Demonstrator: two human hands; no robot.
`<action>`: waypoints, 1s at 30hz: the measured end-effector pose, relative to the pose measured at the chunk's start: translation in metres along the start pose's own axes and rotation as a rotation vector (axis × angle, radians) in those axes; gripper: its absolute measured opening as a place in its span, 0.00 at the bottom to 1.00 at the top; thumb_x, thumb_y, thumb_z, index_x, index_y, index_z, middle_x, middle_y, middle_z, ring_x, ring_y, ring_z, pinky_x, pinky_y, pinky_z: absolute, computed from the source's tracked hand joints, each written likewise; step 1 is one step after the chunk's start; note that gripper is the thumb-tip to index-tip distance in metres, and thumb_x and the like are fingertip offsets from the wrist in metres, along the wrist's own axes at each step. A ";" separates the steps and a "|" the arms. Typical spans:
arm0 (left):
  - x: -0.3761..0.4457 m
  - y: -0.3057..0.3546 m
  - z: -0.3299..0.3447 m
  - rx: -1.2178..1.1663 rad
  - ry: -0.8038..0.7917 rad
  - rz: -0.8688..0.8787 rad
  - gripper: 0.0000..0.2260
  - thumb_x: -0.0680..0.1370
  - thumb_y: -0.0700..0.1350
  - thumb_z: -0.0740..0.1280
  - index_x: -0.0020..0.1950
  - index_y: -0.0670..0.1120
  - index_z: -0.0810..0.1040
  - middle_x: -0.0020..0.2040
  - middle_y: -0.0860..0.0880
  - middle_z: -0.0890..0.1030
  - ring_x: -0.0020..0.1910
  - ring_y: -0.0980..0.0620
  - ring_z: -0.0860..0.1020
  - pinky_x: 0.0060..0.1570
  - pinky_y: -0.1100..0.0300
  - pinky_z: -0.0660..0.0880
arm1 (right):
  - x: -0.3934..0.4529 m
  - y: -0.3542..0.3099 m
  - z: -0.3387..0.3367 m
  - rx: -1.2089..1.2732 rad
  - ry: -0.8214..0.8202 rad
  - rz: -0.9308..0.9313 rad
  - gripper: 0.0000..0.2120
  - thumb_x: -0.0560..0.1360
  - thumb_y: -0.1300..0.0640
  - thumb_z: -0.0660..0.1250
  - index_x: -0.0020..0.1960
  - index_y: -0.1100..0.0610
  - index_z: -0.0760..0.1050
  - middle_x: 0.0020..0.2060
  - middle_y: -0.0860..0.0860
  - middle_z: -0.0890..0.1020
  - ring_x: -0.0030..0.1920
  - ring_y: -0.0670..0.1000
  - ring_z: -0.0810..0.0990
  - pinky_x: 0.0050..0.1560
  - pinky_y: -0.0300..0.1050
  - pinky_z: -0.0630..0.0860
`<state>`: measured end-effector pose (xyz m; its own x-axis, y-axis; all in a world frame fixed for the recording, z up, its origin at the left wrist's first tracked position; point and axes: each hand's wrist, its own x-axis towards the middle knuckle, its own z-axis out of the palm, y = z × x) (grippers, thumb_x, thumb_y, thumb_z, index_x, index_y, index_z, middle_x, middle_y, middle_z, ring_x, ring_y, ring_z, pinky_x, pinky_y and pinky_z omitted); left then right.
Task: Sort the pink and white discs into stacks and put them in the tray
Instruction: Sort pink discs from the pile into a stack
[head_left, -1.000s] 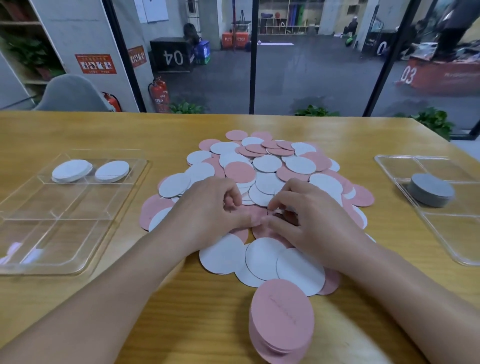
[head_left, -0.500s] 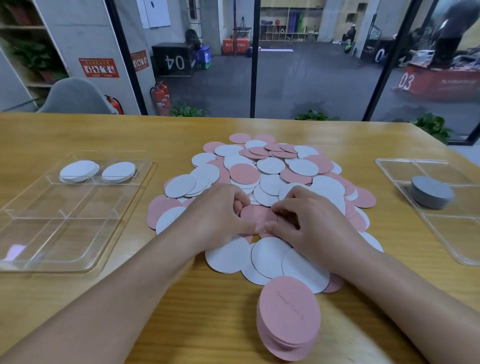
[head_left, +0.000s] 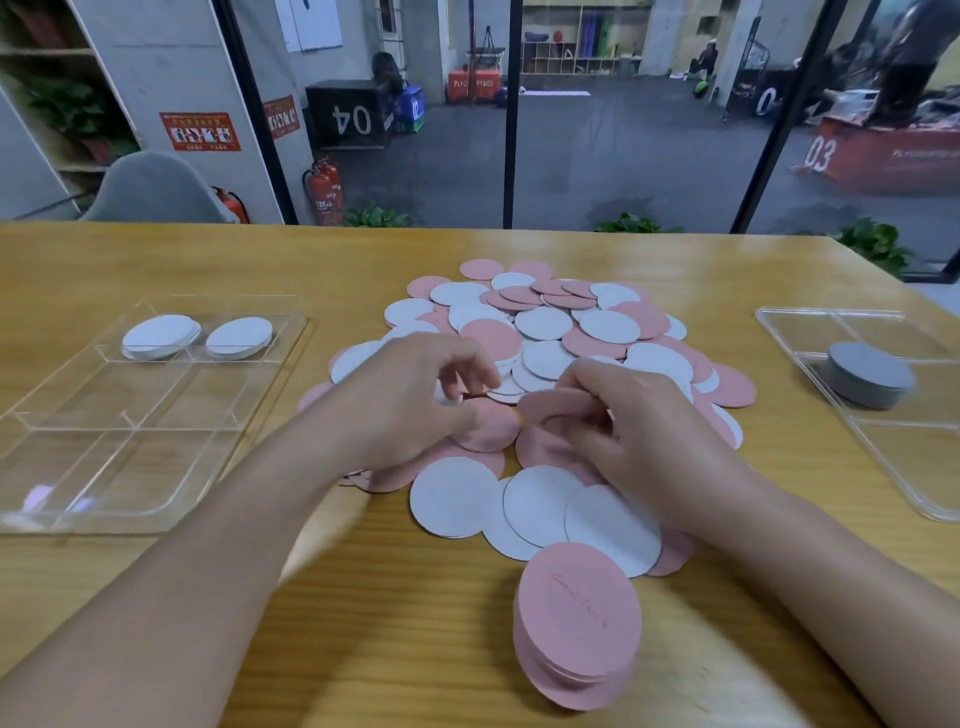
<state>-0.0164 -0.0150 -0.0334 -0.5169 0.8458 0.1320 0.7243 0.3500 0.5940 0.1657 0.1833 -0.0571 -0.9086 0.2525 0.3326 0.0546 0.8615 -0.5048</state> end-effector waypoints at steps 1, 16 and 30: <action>-0.001 -0.003 -0.006 0.050 -0.002 -0.012 0.09 0.78 0.50 0.79 0.55 0.61 0.85 0.50 0.62 0.83 0.50 0.61 0.79 0.46 0.68 0.73 | -0.001 0.001 -0.004 0.007 0.015 0.007 0.06 0.80 0.54 0.73 0.49 0.47 0.76 0.38 0.43 0.80 0.42 0.46 0.77 0.37 0.39 0.69; -0.002 0.002 0.003 0.299 -0.177 -0.111 0.21 0.81 0.64 0.72 0.73 0.59 0.79 0.61 0.58 0.72 0.66 0.55 0.69 0.67 0.48 0.73 | -0.006 0.003 -0.009 -0.139 -0.174 -0.018 0.12 0.82 0.50 0.69 0.48 0.47 0.66 0.36 0.44 0.75 0.41 0.48 0.73 0.37 0.45 0.67; 0.000 0.004 0.005 -0.058 0.137 -0.076 0.10 0.78 0.47 0.79 0.51 0.56 0.78 0.46 0.56 0.81 0.40 0.59 0.75 0.39 0.67 0.69 | -0.007 -0.002 -0.011 -0.043 -0.074 0.000 0.06 0.82 0.51 0.70 0.51 0.50 0.73 0.38 0.41 0.79 0.45 0.45 0.76 0.40 0.36 0.71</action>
<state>-0.0115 -0.0114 -0.0348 -0.6297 0.7533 0.1899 0.6553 0.3837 0.6507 0.1763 0.1847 -0.0494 -0.9366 0.2209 0.2721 0.0711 0.8799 -0.4697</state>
